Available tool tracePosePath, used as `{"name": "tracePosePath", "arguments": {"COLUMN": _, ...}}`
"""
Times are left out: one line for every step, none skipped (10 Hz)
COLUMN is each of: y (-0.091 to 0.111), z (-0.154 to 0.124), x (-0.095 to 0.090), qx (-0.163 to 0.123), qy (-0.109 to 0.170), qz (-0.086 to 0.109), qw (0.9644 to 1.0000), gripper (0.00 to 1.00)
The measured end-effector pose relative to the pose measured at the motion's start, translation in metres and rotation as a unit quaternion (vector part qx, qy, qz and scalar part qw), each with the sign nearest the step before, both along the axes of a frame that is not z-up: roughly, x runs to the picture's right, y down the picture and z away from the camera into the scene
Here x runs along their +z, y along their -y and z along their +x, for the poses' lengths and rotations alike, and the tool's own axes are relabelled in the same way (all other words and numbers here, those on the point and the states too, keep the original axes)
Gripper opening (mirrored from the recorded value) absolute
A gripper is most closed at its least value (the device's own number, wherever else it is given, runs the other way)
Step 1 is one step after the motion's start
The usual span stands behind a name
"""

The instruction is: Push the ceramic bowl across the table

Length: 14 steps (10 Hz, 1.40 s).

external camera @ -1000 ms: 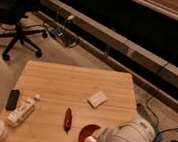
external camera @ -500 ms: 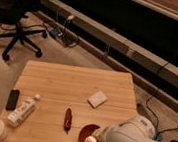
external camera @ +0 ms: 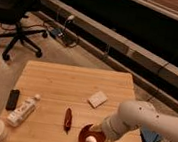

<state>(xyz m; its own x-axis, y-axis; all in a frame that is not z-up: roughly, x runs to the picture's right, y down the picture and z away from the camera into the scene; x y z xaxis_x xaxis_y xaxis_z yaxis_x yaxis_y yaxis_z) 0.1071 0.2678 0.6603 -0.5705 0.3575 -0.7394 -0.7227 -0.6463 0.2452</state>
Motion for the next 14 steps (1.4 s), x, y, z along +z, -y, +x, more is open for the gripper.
{"name": "tracePosePath", "arguments": {"y": 0.006, "z": 0.006, "x": 0.000, "qx": 0.005, "qy": 0.002, "qz": -0.011, "qw": 0.9999, "gripper": 0.65}}
{"name": "tracePosePath", "arguments": {"y": 0.024, "z": 0.026, "x": -0.002, "qx": 0.005, "qy": -0.004, "qz": -0.023, "qw": 0.9997, "gripper": 0.65}}
{"name": "tracePosePath", "arguments": {"y": 0.035, "z": 0.042, "x": -0.004, "qx": -0.002, "qy": -0.017, "qz": -0.021, "qw": 0.9996, "gripper": 0.65}}
{"name": "tracePosePath", "arguments": {"y": 0.043, "z": 0.057, "x": -0.006, "qx": -0.014, "qy": -0.033, "qz": -0.017, "qw": 0.9992, "gripper": 0.65}}
{"name": "tracePosePath", "arguments": {"y": 0.047, "z": 0.071, "x": -0.007, "qx": -0.031, "qy": -0.054, "qz": -0.011, "qw": 0.9980, "gripper": 0.65}}
{"name": "tracePosePath", "arguments": {"y": 0.044, "z": 0.082, "x": -0.009, "qx": -0.056, "qy": -0.077, "qz": -0.007, "qw": 0.9954, "gripper": 0.65}}
{"name": "tracePosePath", "arguments": {"y": 0.041, "z": 0.084, "x": -0.009, "qx": -0.066, "qy": -0.087, "qz": -0.006, "qw": 0.9940, "gripper": 0.65}}
{"name": "tracePosePath", "arguments": {"y": 0.035, "z": 0.088, "x": -0.009, "qx": -0.076, "qy": -0.101, "qz": -0.007, "qw": 0.9919, "gripper": 0.60}}
{"name": "tracePosePath", "arguments": {"y": 0.023, "z": 0.093, "x": -0.009, "qx": -0.083, "qy": -0.116, "qz": -0.015, "qw": 0.9897, "gripper": 0.49}}
{"name": "tracePosePath", "arguments": {"y": 0.015, "z": 0.095, "x": -0.009, "qx": -0.086, "qy": -0.124, "qz": -0.021, "qw": 0.9883, "gripper": 0.41}}
{"name": "tracePosePath", "arguments": {"y": 0.008, "z": 0.096, "x": -0.008, "qx": -0.088, "qy": -0.130, "qz": -0.025, "qw": 0.9872, "gripper": 0.34}}
{"name": "tracePosePath", "arguments": {"y": -0.001, "z": 0.097, "x": -0.004, "qx": -0.093, "qy": -0.140, "qz": -0.030, "qw": 0.9853, "gripper": 0.21}}
{"name": "tracePosePath", "arguments": {"y": -0.008, "z": 0.100, "x": -0.002, "qx": -0.095, "qy": -0.148, "qz": -0.036, "qw": 0.9838, "gripper": 0.11}}
{"name": "tracePosePath", "arguments": {"y": -0.014, "z": 0.102, "x": 0.000, "qx": -0.095, "qy": -0.155, "qz": -0.041, "qw": 0.9825, "gripper": 0.03}}
